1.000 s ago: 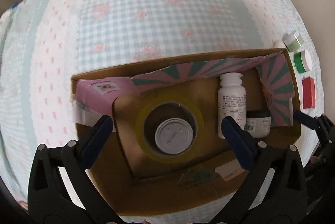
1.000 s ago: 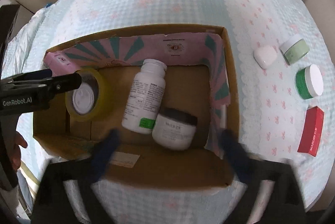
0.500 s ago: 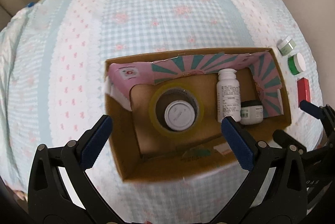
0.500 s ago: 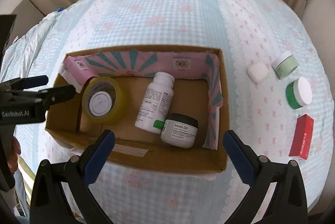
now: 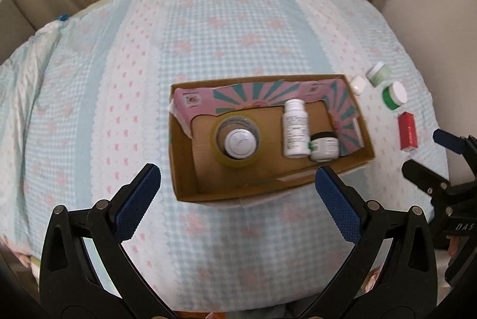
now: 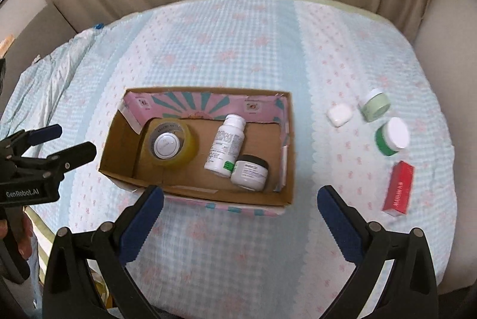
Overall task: Organize rigid objects
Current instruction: 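Withdraw both tools and move toward the jars and earbud case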
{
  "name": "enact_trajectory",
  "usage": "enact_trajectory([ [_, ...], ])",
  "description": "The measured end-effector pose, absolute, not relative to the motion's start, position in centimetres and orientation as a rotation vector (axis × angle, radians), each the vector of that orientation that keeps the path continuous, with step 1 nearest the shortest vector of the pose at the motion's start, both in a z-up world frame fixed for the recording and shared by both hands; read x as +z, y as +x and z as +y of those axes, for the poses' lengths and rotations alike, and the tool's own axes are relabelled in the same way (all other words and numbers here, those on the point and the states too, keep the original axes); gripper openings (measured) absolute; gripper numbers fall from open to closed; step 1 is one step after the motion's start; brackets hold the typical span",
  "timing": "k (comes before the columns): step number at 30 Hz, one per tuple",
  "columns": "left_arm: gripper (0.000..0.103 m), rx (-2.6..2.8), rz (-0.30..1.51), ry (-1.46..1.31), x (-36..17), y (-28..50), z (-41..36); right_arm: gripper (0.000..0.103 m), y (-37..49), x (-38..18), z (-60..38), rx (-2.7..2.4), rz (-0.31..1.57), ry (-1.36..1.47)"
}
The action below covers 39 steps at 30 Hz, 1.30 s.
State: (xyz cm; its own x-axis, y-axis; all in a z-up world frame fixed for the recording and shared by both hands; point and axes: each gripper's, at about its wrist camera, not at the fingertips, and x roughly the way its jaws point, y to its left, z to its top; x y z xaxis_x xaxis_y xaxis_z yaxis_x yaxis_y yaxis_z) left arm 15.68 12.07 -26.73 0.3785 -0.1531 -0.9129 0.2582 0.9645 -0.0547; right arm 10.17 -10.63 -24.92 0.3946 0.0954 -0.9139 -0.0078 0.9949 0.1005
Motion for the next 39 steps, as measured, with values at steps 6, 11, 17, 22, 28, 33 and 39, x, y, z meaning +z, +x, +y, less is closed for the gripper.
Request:
enact_trajectory([
  [6, 0.103, -0.279, 1.127, 0.083, -24.3, 13.6, 10.0, 0.103, 8.0, -20.9, -13.8, 0.0, 1.116, 0.11],
  [11, 0.103, -0.266, 1.096, 0.053, -22.5, 12.9, 7.1, 0.103, 6.6, -18.2, -18.4, -0.062, 1.072, 0.134],
  [17, 0.103, -0.201, 1.012, 0.038, -20.0, 12.5, 2.1, 0.103, 6.2, -16.9, -24.7, -0.079, 1.047, 0.137],
  [22, 0.103, -0.186, 0.971, 0.043, -18.7, 12.7, -3.9, 0.103, 7.0, -16.7, -29.2, -0.049, 1.034, 0.058],
  [28, 0.103, -0.232, 0.979, 0.068, -18.6, 14.6, -10.9, 0.103, 8.8, -18.3, -34.4, -0.004, 1.061, 0.054],
  [33, 0.103, -0.338, 1.014, 0.155, -20.1, 17.0, -15.8, 0.103, 10.2, -20.0, -37.1, 0.008, 1.084, 0.093],
  [39, 0.103, -0.43, 1.105, 0.285, -24.1, 20.9, -20.3, 0.103, 11.8, -23.3, -39.7, 0.0, 1.144, 0.141],
])
